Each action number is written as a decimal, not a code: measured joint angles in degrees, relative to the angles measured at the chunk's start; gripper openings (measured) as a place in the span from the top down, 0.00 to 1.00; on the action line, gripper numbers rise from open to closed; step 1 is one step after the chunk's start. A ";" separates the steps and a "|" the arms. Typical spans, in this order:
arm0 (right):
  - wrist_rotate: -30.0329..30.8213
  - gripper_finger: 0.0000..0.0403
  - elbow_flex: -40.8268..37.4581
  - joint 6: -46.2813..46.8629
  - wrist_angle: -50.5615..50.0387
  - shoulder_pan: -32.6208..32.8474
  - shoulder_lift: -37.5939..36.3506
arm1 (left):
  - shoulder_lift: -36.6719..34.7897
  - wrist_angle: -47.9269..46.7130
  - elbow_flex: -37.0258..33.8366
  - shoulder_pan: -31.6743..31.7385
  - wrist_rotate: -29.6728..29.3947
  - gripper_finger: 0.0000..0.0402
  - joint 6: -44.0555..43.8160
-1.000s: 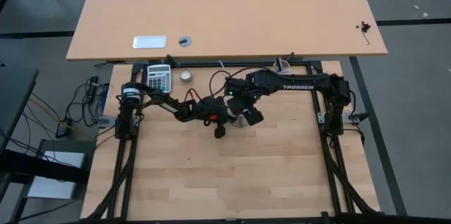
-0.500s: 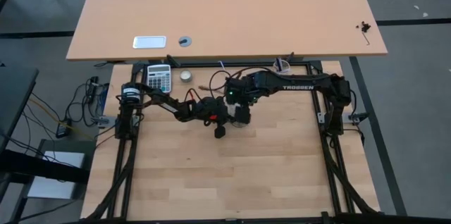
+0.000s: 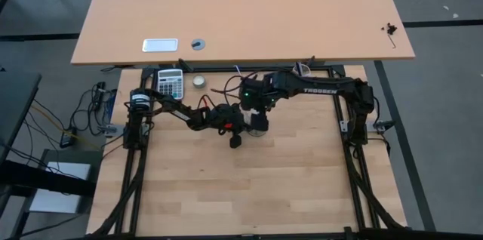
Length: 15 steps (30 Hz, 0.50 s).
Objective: Screw lightbulb
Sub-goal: Insert the lightbulb into the lamp
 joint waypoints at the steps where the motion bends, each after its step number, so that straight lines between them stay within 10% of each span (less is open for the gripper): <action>1: 0.00 0.33 0.58 -2.97 -0.80 0.02 -0.04 | 0.01 0.00 0.00 -0.01 0.00 0.99 0.00; 15: 7.48 0.22 1.01 -14.50 -1.67 5.90 -0.04 | 0.01 0.00 0.00 0.00 0.00 0.99 0.00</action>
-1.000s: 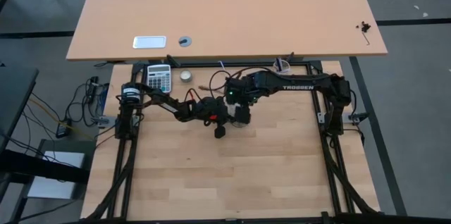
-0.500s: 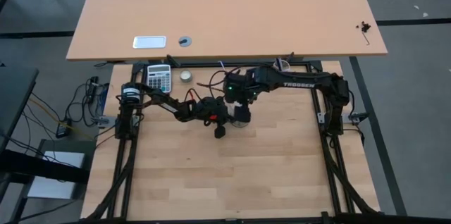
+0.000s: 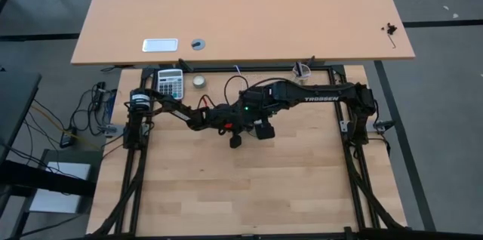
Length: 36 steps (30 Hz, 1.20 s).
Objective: Screw lightbulb
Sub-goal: Insert the lightbulb into the lamp
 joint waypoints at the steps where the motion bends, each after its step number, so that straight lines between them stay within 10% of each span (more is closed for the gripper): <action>1: 0.00 0.20 0.00 -0.34 -0.10 0.16 0.00 | -0.01 0.00 0.00 0.00 0.00 0.99 -0.02; 22: -0.47 0.17 -5.74 -14.26 2.03 -3.09 -0.17 | 0.00 0.00 0.00 0.00 0.00 0.99 -0.03; 36: 0.76 0.37 -9.10 7.98 5.24 -3.61 -0.37 | 0.00 -0.02 0.02 0.00 0.00 0.99 -0.04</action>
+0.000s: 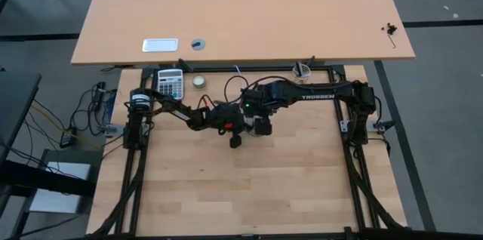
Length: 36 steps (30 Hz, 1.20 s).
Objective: Screw lightbulb
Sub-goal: Insert the lightbulb into the lamp
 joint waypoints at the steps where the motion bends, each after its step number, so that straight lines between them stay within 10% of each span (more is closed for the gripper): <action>1: 0.17 0.37 -0.01 5.04 -0.13 0.00 0.00 | 0.00 0.00 0.00 0.00 0.00 0.99 0.00; 8: -1.69 0.30 -0.01 24.71 -0.21 -0.15 -0.09 | 0.00 0.02 0.00 0.00 0.00 0.99 -0.02; 24: -5.11 0.13 6.29 -18.91 -2.29 -0.17 0.72 | 0.00 0.02 0.00 -0.01 0.01 0.99 -0.26; 36: -5.24 0.28 3.35 -14.32 -1.49 -0.85 1.25 | 0.00 0.02 0.00 0.00 0.02 0.99 -0.26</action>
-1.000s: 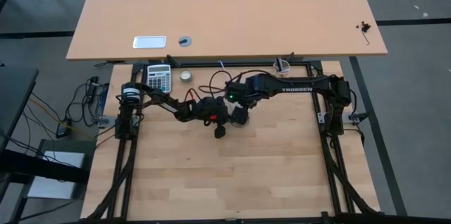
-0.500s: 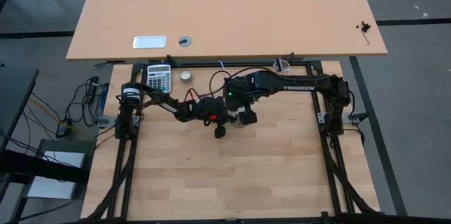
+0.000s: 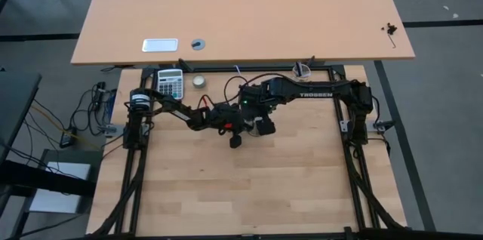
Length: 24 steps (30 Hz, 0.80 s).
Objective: Screw lightbulb
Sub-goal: Insert the lightbulb into the lamp
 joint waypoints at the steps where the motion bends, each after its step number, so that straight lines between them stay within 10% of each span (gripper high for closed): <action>1: 0.12 0.31 0.00 2.44 0.14 -0.01 0.00 | 0.00 0.00 0.00 0.00 0.00 0.99 0.00; 11: 1.28 0.45 0.23 36.97 1.64 -0.08 1.27 | 0.00 0.02 -0.02 0.00 -0.02 0.99 0.02; 24: 4.07 0.21 6.23 6.85 -0.15 0.42 0.98 | -0.01 0.02 0.00 0.00 0.02 0.99 0.02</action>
